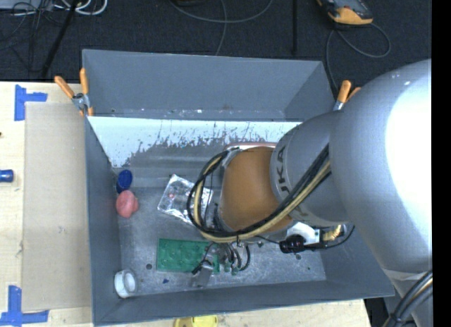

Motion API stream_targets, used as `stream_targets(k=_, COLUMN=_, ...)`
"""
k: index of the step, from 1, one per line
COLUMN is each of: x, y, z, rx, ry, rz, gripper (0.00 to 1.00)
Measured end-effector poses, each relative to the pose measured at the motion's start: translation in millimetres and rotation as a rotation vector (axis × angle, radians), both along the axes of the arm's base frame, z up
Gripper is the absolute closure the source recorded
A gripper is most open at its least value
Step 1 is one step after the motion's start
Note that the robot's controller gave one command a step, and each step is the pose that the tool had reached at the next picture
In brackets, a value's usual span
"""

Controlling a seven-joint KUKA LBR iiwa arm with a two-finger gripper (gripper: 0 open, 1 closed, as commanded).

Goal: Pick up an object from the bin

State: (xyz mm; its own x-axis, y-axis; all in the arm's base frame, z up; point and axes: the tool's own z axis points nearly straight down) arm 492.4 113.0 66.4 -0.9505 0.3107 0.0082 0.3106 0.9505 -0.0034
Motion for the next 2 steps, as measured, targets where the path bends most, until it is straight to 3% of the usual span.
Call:
stream_targets(k=1, x=0.5, y=0.0, z=0.4, rx=0.001, ry=-0.001, rz=-0.002, gripper=1.00)
stream_targets(k=2, x=1.6, y=0.4, z=59.6, rx=0.002, ry=-0.012, rz=-0.001, gripper=1.00)
